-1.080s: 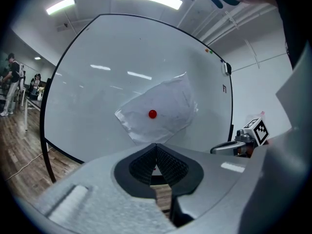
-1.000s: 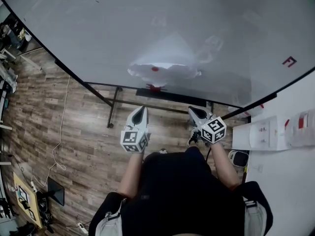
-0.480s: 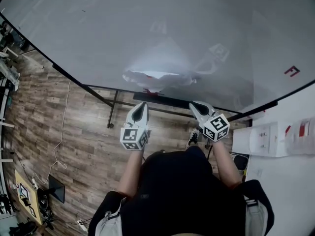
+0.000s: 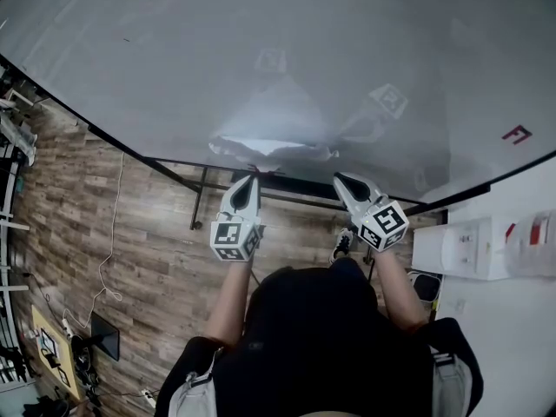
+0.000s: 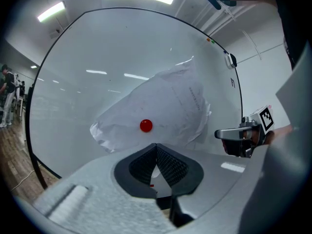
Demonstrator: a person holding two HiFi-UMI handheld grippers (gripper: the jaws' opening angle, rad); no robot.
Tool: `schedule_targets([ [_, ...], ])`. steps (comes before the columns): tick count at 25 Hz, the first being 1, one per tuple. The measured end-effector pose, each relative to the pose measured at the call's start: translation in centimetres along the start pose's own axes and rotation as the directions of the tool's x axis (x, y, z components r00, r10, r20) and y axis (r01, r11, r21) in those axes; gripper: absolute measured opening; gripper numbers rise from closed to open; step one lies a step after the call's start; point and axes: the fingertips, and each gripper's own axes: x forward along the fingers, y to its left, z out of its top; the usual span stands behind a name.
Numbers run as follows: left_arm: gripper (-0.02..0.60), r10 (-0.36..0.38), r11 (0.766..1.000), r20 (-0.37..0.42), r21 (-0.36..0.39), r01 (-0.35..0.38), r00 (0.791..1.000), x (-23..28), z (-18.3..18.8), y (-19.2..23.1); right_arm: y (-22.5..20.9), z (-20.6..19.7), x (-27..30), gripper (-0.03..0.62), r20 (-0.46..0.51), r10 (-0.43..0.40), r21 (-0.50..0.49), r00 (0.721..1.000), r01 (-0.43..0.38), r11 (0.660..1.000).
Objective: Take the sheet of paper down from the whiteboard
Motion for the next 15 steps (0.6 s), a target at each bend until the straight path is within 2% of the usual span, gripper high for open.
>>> schedule_targets([
  [3,0.011,0.005,1.0,0.004,0.014,-0.005,1.0,1.0,0.7,0.2,-0.2,1.6,0.1,0.006,0.047,-0.011,-0.026,0.999,0.012,1.0],
  [4,0.011,0.006,1.0,0.007,0.02,-0.006,1.0,1.3,0.9,0.2,-0.2,2.0,0.1,0.04,0.06,-0.013,-0.031,0.998,0.015,0.999],
  [6,0.011,0.008,1.0,0.013,0.025,-0.009,1.0,1.8,1.3,0.3,-0.2,2.6,0.3,0.046,0.073,-0.013,-0.038,0.997,0.016,0.999],
  [15,0.011,0.013,1.0,0.019,0.019,-0.013,1.0,3.2,1.5,0.4,-0.4,3.1,0.8,0.114,0.081,-0.017,-0.038,0.997,0.02,0.999],
])
